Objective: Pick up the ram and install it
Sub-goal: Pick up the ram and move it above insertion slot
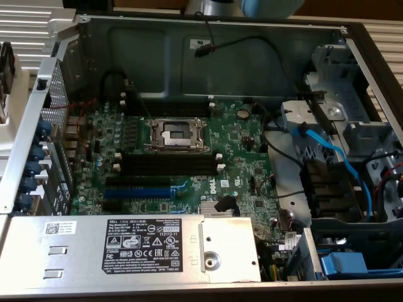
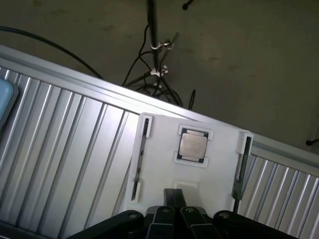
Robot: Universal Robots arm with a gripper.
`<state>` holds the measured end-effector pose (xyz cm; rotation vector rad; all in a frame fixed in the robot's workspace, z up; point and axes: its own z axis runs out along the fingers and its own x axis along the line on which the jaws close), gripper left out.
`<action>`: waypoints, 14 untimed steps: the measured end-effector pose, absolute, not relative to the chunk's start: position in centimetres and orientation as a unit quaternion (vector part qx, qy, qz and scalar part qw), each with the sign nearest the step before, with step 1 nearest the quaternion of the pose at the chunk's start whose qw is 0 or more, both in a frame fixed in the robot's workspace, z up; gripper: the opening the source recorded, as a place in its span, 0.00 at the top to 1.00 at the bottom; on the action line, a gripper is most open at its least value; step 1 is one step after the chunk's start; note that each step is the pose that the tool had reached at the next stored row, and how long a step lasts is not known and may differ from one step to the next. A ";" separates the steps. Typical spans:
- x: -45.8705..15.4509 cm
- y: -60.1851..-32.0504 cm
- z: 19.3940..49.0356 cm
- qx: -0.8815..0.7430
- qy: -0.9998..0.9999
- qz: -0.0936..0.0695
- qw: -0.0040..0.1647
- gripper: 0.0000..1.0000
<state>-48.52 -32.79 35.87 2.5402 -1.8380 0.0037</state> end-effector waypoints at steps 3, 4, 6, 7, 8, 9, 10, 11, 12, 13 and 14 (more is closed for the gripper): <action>-48.5 -33.4 35.7 0.810 -0.586 0.001 0.003 0.90; -48.5 -33.4 35.6 0.810 -0.586 0.001 0.003 0.90; -48.5 -33.4 35.6 0.810 -0.586 0.001 0.003 0.90; -48.5 -33.5 35.5 0.810 -0.586 0.001 0.003 0.90; -48.5 -33.5 35.5 0.810 -0.586 0.001 0.003 0.90; -48.5 -33.5 35.4 0.810 -0.586 0.001 0.003 0.90; -48.4 -33.6 35.3 0.810 -0.586 0.001 0.003 0.90; -48.3 -33.6 35.2 0.810 -0.586 0.001 0.003 0.90; -48.1 -33.7 35.1 0.810 -0.586 0.001 0.003 0.90; -48.0 -33.7 35.1 0.810 -0.586 0.001 0.003 0.90; -48.0 -33.7 35.0 0.810 -0.586 0.001 0.003 0.90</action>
